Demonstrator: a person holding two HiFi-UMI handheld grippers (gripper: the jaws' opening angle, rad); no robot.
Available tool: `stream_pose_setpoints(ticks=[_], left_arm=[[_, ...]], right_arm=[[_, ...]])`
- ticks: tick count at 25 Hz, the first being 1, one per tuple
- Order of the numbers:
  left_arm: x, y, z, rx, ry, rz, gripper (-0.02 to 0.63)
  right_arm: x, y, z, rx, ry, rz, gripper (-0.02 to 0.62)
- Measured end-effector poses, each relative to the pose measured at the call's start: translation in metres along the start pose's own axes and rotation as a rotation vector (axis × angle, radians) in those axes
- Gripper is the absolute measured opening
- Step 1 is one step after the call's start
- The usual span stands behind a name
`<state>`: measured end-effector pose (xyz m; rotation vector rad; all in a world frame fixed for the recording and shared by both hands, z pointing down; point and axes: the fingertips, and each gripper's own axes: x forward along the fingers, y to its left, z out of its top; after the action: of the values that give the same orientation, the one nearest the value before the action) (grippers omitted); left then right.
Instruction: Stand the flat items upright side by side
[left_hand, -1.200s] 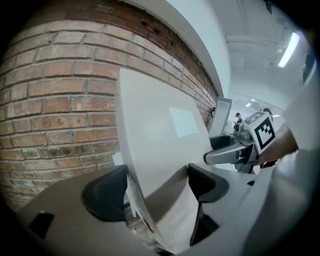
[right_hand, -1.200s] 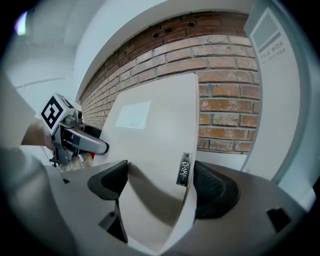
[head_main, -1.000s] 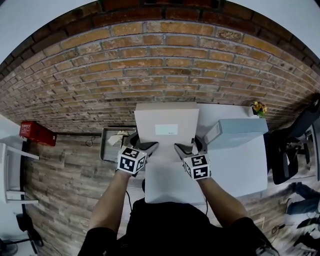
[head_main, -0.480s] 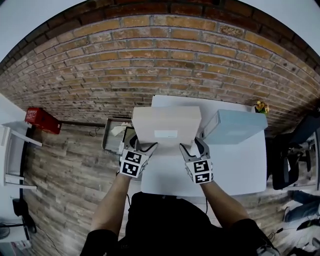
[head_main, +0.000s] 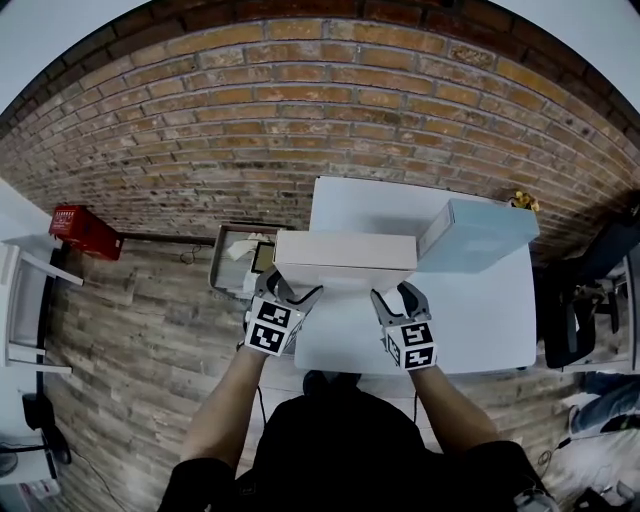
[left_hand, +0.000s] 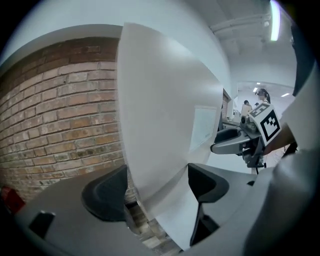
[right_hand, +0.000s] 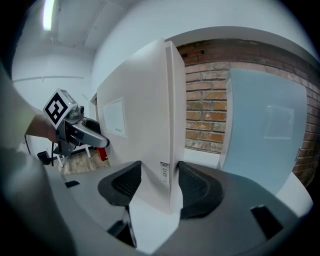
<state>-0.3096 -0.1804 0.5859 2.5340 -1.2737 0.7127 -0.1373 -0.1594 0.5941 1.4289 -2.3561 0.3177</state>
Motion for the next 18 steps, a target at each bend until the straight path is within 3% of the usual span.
stream_pose_setpoints(ticks=[10,14,18], left_arm=[[-0.021,-0.006,-0.012,0.047,0.023,-0.084,0.397],[-0.020,-0.001,-0.013,0.093,0.043,-0.109,0.393],[-0.020,-0.002,-0.010,0.085,0.045,-0.135,0.393]], right_arm=[[-0.018,0.016,0.001,-0.001,0.009,0.006,0.249],[-0.017,0.018,0.009,0.002,0.021,0.050,0.276],[-0.016,0.019,0.009,0.017,0.040,0.100,0.301]])
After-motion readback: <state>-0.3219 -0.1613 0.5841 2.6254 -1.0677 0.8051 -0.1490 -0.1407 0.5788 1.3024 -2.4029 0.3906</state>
